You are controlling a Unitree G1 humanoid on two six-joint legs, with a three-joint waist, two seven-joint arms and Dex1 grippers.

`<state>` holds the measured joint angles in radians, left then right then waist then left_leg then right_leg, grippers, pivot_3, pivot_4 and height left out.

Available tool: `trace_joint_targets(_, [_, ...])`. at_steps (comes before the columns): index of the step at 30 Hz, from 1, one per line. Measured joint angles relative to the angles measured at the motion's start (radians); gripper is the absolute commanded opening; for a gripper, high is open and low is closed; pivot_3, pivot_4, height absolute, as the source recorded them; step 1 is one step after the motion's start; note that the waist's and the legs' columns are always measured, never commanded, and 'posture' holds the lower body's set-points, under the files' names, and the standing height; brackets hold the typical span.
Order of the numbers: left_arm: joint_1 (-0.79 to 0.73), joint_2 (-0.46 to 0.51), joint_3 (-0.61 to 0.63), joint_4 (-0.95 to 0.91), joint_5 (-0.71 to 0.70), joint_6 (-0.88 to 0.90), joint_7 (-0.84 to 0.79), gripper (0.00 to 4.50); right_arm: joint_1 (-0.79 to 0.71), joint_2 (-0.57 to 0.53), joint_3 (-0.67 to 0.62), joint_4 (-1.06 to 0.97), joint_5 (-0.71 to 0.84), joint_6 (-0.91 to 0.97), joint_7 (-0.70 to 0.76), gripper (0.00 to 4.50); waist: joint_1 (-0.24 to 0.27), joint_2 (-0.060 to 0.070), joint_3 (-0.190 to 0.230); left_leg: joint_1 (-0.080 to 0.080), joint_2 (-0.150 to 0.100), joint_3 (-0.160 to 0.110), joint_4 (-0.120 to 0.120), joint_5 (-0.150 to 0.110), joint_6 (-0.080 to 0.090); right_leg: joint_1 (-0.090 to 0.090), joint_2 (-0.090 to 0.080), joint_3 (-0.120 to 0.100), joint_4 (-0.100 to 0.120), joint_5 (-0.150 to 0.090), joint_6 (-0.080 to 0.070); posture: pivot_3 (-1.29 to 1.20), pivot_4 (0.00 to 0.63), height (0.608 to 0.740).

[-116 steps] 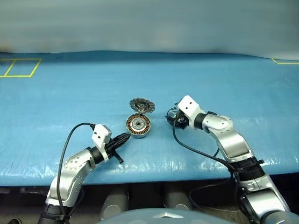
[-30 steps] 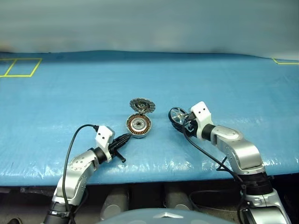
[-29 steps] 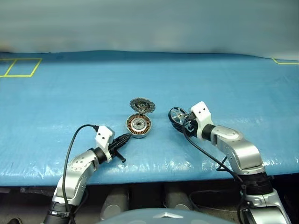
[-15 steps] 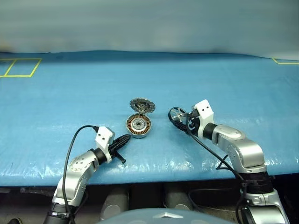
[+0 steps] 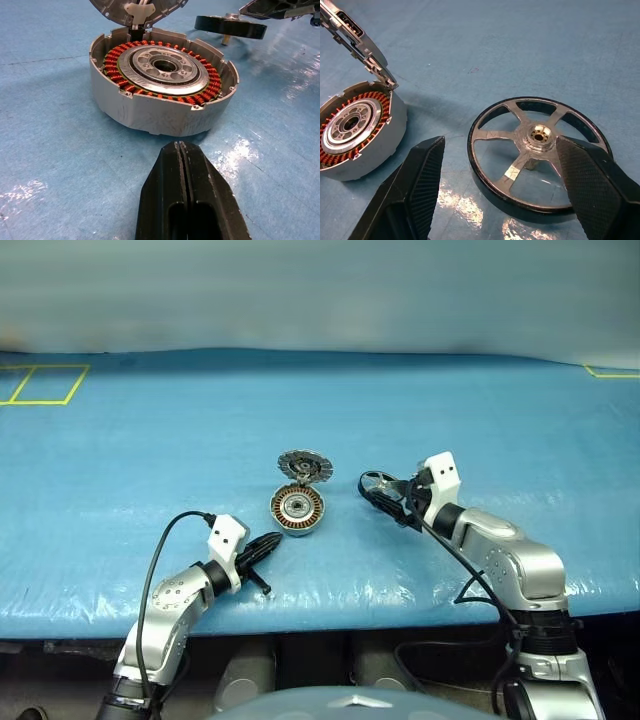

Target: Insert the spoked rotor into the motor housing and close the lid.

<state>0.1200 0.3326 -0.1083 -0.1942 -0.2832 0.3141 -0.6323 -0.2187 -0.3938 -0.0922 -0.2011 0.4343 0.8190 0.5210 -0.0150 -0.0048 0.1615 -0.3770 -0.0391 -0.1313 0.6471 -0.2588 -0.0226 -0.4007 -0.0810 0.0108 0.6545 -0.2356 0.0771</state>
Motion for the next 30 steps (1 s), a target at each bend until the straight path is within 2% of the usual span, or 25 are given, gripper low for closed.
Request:
trace_joint_targets(13, [0.006, -0.008, -0.003, 0.0, 0.01, -0.018, 0.001, 0.04, 0.0, -0.025, 0.026, 0.05, -0.055, -0.008, -0.049, 3.71, -0.001, 0.0, 0.0, 0.0, 0.0, 0.0, 0.0, 0.0, 0.0, 0.0, 0.0, 0.0, 0.0, 0.0, 0.0, 0.0, 0.15, 0.74])
trace_joint_targets(16, [0.008, -0.008, -0.003, 0.0, 0.012, -0.018, 0.003, 0.0, 0.0, -0.027, 0.033, 0.05, -0.061, -0.009, -0.048, 3.11, -0.001, 0.0, 0.0, 0.0, 0.0, 0.0, 0.0, 0.0, 0.0, 0.0, 0.0, 0.0, 0.0, 0.0, 0.0, 0.0, 0.15, 0.74])
trace_joint_targets(19, [0.009, -0.008, -0.003, 0.001, 0.023, -0.018, 0.006, 0.0, 0.0, -0.033, 0.048, 0.051, -0.071, -0.008, -0.041, 2.07, -0.002, 0.0, 0.0, 0.0, 0.0, 0.0, 0.0, 0.0, 0.0, 0.0, 0.0, 0.0, 0.0, 0.0, 0.0, 0.0, 0.15, 0.74])
trace_joint_targets(22, [0.01, -0.008, -0.002, 0.001, 0.029, -0.019, 0.007, 0.0, 0.0, -0.041, 0.057, 0.036, -0.077, -0.011, -0.038, 1.23, -0.002, 0.0, 0.0, 0.0, 0.0, 0.0, 0.0, 0.0, 0.0, 0.0, 0.0, 0.0, 0.0, 0.0, 0.0, 0.0, 0.15, 0.74])
trace_joint_targets(30, [0.009, -0.008, 0.005, 0.001, 0.029, -0.019, 0.014, 0.0, 0.0, -0.037, 0.067, 0.036, -0.093, -0.03, -0.041, 1.17, -0.006, 0.0, 0.0, 0.0, 0.0, 0.001, 0.0, 0.0, 0.0, 0.001, 0.0, 0.0, 0.0, 0.0, 0.001, 0.0, 0.15, 0.74])
